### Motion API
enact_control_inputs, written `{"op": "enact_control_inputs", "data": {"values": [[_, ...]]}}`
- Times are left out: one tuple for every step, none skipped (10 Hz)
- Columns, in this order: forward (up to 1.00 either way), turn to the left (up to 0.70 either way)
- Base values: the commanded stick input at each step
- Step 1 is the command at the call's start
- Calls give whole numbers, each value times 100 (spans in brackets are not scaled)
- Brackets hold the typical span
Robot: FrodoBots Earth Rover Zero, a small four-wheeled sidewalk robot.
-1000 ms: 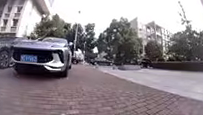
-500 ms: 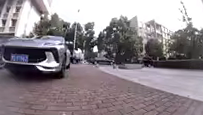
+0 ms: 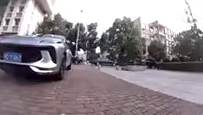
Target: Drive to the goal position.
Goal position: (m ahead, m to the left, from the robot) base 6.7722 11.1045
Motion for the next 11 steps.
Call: {"op": "enact_control_inputs", "data": {"values": [[70, 14], [70, 14], [70, 14], [70, 14], [70, 14], [70, 14], [70, 6], [53, 0], [45, 0], [45, 0], [45, 0]]}}
